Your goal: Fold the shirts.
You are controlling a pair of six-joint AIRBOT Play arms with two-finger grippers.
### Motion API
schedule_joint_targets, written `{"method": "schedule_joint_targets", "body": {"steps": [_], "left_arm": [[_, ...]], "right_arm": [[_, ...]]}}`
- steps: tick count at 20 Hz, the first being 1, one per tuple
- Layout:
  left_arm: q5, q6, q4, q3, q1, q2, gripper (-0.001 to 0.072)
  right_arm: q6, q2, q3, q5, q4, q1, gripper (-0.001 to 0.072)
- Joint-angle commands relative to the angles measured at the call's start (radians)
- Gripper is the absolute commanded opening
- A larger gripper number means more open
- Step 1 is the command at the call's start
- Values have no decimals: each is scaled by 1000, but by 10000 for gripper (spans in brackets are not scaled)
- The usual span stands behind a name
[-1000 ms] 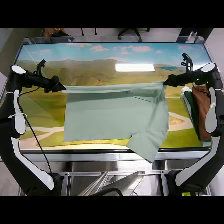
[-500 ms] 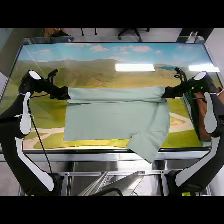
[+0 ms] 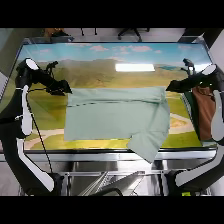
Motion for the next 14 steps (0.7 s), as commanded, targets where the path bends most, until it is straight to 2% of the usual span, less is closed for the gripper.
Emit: {"method": "schedule_joint_targets", "body": {"steps": [1,2,8,11,14], "left_arm": [[-114,-85,6,-73,32,101,543],[-105,-73,6,-166,50,159,543],[120,40,1,-867,148,486,543],[237,93,-3,-1082,152,558,543],[304,141,-79,-1196,153,570,543]], "right_arm": [[132,137,-23,64,-115,-27,386],[146,179,-66,80,-115,-53,344],[152,471,-555,130,-71,-273,339],[148,582,-764,89,-18,-351,339],[111,630,-907,63,101,-382,341]]}}
